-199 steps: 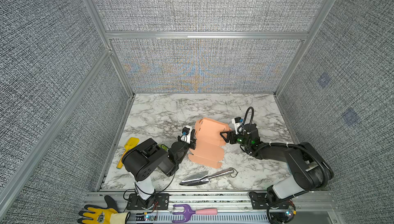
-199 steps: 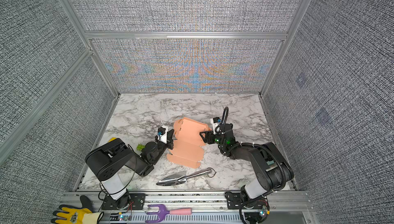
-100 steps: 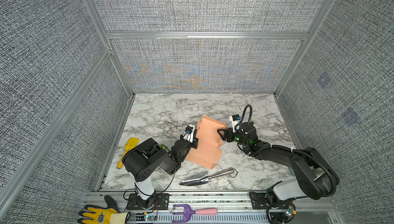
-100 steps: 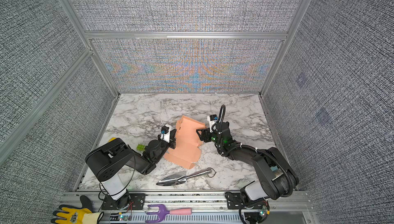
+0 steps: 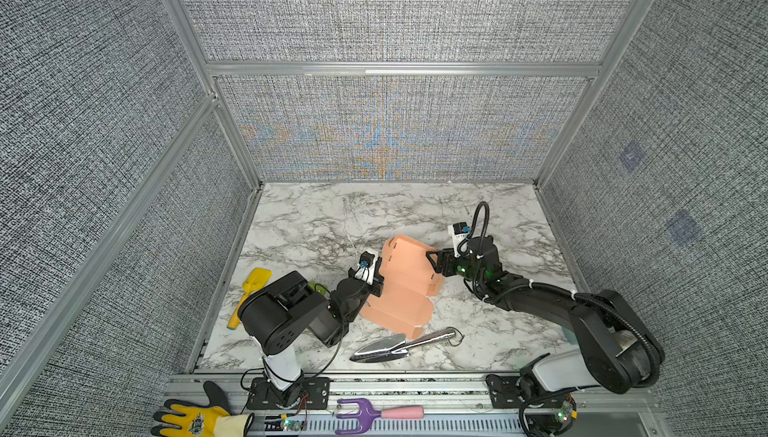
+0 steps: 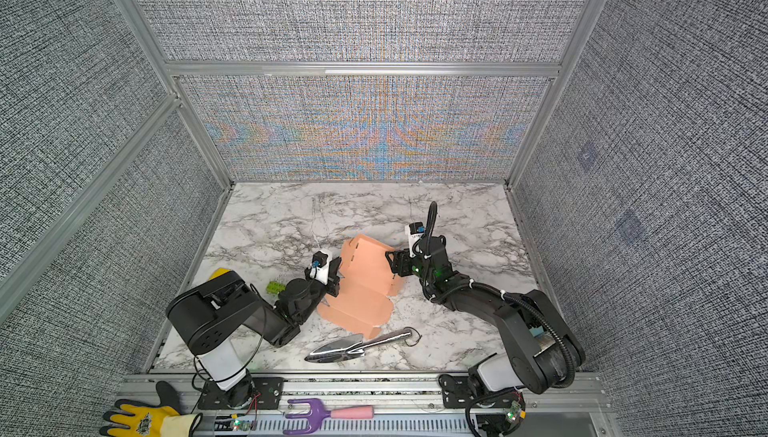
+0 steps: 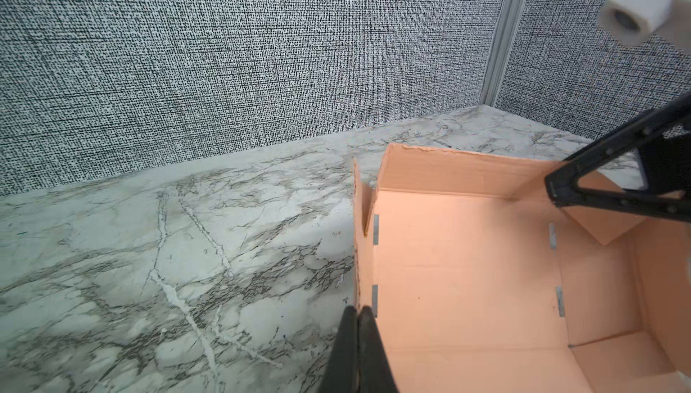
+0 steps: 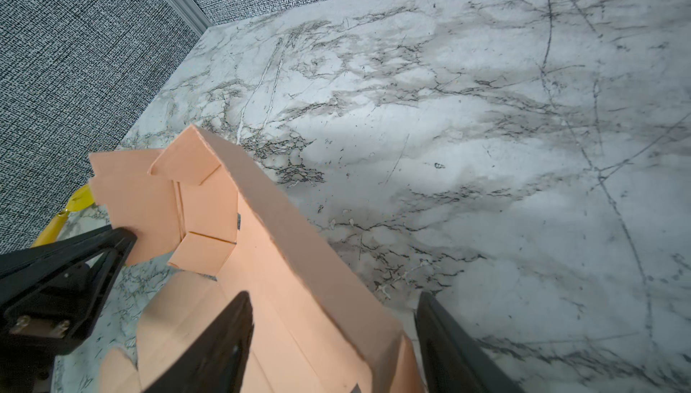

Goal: Fold the paper box

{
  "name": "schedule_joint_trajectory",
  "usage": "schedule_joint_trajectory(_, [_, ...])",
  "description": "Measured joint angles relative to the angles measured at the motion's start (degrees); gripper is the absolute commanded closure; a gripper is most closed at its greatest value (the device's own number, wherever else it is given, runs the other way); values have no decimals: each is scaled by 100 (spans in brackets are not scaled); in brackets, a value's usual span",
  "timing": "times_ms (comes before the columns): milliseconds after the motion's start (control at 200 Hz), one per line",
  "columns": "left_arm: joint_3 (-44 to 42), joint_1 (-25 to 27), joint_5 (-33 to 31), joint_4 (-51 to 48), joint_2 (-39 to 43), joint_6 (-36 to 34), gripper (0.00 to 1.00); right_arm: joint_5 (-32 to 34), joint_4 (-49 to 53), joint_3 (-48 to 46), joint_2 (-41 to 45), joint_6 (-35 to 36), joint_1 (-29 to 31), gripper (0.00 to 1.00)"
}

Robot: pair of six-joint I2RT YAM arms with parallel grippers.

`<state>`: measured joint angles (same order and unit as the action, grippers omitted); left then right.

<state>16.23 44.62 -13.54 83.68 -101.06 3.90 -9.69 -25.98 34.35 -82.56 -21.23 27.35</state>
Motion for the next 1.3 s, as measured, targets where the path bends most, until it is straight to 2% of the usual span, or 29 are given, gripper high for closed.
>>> schedule_joint_trajectory(165, [-280, -4, 4, 621, -240, 0, 100, 26, 74, 26, 85, 142, 37, 32])
schedule_joint_trajectory(300, [-345, -4, 4, 752, -507, 2, 100, 50, 385, 258, 129, 409, 138, 32])
schedule_joint_trajectory(745, [-22, -4, 162, 922, -643, -92, 100, 828, 2498, 2011, -273, 2035, 507, 32])
schedule_joint_trajectory(1066, [76, -4, 236, 920, -743, -195, 100, 1174, 3394, 2557, -638, 2905, 726, 39])
schedule_joint_trajectory(1156, [85, -4, 267, 922, -754, -197, 100, 1270, 3499, 2590, -688, 3021, 778, 47])
schedule_joint_trajectory(1301, [111, -4, 299, 925, -787, -199, 100, 1419, 3543, 2614, -876, 3156, 953, 52])
